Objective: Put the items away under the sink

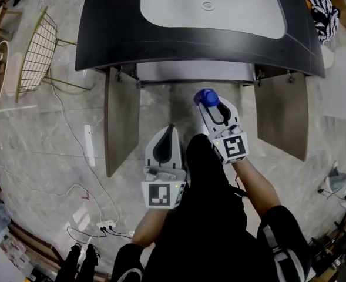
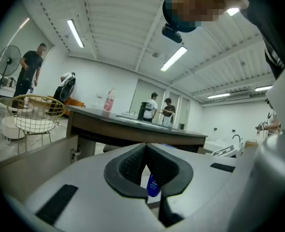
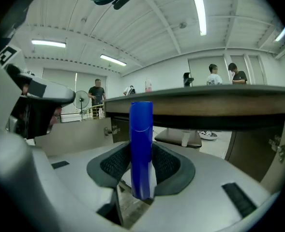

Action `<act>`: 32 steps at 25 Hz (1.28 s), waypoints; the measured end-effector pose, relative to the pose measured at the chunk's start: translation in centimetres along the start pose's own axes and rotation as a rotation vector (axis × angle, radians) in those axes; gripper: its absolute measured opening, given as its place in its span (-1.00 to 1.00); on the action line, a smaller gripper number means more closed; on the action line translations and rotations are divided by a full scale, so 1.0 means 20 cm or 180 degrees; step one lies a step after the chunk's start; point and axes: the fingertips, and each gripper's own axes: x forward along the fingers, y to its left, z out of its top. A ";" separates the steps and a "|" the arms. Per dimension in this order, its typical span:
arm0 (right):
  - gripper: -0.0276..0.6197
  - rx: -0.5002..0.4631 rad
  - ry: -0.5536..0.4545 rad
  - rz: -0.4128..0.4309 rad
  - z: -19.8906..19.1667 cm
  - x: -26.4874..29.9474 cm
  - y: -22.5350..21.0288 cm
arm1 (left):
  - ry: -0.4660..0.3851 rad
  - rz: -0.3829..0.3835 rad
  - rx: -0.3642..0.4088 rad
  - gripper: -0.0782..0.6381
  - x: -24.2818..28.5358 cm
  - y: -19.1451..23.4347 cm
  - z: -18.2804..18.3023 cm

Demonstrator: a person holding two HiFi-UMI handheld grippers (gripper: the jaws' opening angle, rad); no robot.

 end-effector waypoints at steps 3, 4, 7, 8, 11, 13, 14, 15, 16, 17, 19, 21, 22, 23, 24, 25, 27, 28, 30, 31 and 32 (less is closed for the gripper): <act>-0.48 -0.0012 -0.0040 -0.0050 -0.26 0.12 -0.06 | 0.0014 -0.0041 0.0041 -0.74 0.07 0.04 -0.22; -0.48 -0.0017 -0.0052 -0.0077 -0.34 0.16 -0.09 | 0.0003 -0.0056 0.0090 -0.74 0.10 0.06 -0.28; -0.48 -0.0058 -0.0124 -0.0165 -0.55 0.29 -0.15 | -0.0085 -0.0073 0.0213 -0.74 0.15 0.11 -0.45; -0.48 -0.0050 -0.0138 -0.0176 -0.62 0.32 -0.16 | -0.0115 -0.0069 0.0198 -0.74 0.16 0.12 -0.50; -0.48 -0.0013 -0.0079 -0.0221 -0.81 0.37 -0.19 | -0.0210 -0.0078 0.0168 -0.74 0.13 0.13 -0.59; -0.48 -0.0035 -0.0060 -0.0254 -0.89 0.42 -0.22 | -0.0251 -0.0076 0.0180 -0.74 0.12 0.14 -0.62; -0.48 -0.0045 -0.0049 -0.0266 -0.92 0.45 -0.23 | -0.0249 -0.0073 0.0167 -0.74 0.12 0.14 -0.64; -0.48 -0.0054 -0.0033 -0.0274 -0.95 0.47 -0.25 | -0.0236 -0.0073 0.0153 -0.74 0.12 0.14 -0.65; -0.48 -0.0069 -0.0018 -0.0278 -0.98 0.50 -0.26 | -0.0222 -0.0079 0.0151 -0.74 0.11 0.14 -0.65; -0.48 -0.0090 -0.0008 -0.0277 -1.00 0.53 -0.27 | -0.0211 -0.0086 0.0162 -0.74 0.11 0.14 -0.65; -0.48 -0.0119 -0.0014 -0.0271 -1.04 0.58 -0.29 | -0.0191 -0.0097 0.0200 -0.74 0.12 0.15 -0.66; -0.48 -0.0126 -0.0032 -0.0274 -1.07 0.63 -0.31 | -0.0174 -0.0101 0.0224 -0.74 0.13 0.16 -0.67; -0.48 -0.0129 -0.0037 -0.0280 -1.09 0.66 -0.32 | -0.0168 -0.0098 0.0228 -0.74 0.13 0.16 -0.68; -0.48 -0.0129 -0.0038 -0.0286 -1.11 0.69 -0.33 | -0.0162 -0.0096 0.0229 -0.74 0.14 0.17 -0.69; -0.48 -0.0127 -0.0033 -0.0292 -1.12 0.72 -0.34 | -0.0156 -0.0094 0.0225 -0.74 0.15 0.18 -0.70; -0.48 -0.0124 -0.0020 -0.0300 -1.14 0.74 -0.35 | -0.0152 -0.0091 0.0220 -0.74 0.15 0.19 -0.70; -0.48 -0.0120 0.0026 -0.0329 -1.19 0.78 -0.36 | -0.0130 -0.0084 0.0214 -0.74 0.16 0.20 -0.71; -0.48 -0.0116 0.0051 -0.0346 -1.21 0.80 -0.37 | -0.0112 -0.0080 0.0206 -0.74 0.16 0.21 -0.71; -0.48 -0.0117 0.0093 -0.0376 -1.25 0.84 -0.38 | -0.0091 -0.0068 0.0187 -0.74 0.16 0.24 -0.71; -0.48 -0.0124 0.0113 -0.0386 -1.27 0.85 -0.39 | -0.0092 -0.0065 0.0190 -0.74 0.17 0.25 -0.71; -0.48 -0.0133 0.0137 -0.0397 -1.29 0.87 -0.40 | -0.0097 -0.0065 0.0197 -0.74 0.18 0.26 -0.71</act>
